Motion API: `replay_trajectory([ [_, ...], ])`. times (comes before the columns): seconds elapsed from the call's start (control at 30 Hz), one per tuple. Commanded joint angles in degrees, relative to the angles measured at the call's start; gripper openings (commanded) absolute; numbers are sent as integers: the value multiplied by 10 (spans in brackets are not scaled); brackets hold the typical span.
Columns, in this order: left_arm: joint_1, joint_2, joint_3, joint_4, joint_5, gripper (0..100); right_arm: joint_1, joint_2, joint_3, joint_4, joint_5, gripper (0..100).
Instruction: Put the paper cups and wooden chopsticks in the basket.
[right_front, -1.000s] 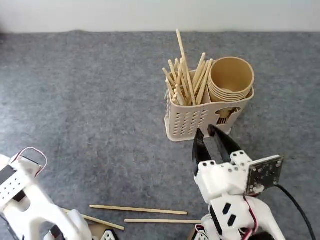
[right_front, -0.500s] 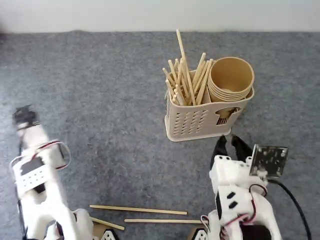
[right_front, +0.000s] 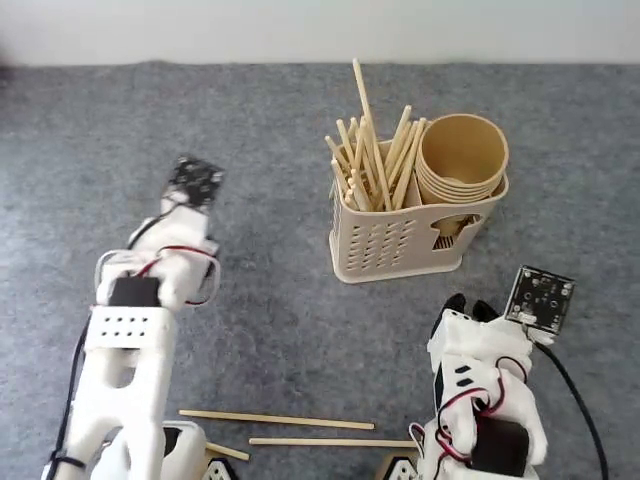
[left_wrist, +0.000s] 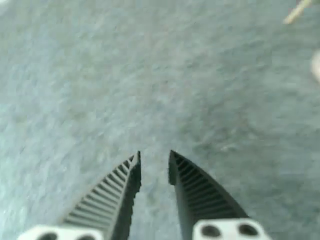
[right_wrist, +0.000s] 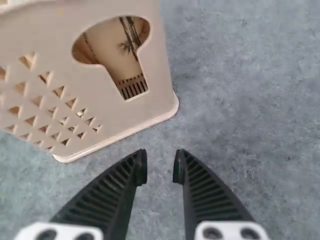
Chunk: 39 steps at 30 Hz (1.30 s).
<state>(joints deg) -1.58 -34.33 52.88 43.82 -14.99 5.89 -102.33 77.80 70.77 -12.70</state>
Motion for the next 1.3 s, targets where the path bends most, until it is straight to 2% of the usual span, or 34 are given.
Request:
replay_trajectory([
  [0.0,45,-16,-60,5,-4,138,7,-12,-2,-13,-11,101],
  [0.1,74,-16,-79,5,-4,171,7,-12,0,-20,-12,101],
  [0.27,114,33,-99,-20,42,211,7,-12,18,-21,-12,101],
  [0.43,134,223,-202,-42,46,211,19,-12,54,-49,-33,101],
  [0.57,132,389,-327,-37,84,213,41,-12,62,-60,-47,101],
  [0.83,149,600,-553,73,102,211,38,-12,62,-60,-48,101],
  [0.93,148,642,-618,90,135,213,38,-12,62,-58,-48,101],
  [1.27,160,726,-737,115,136,214,38,-12,62,-56,-48,101],
])
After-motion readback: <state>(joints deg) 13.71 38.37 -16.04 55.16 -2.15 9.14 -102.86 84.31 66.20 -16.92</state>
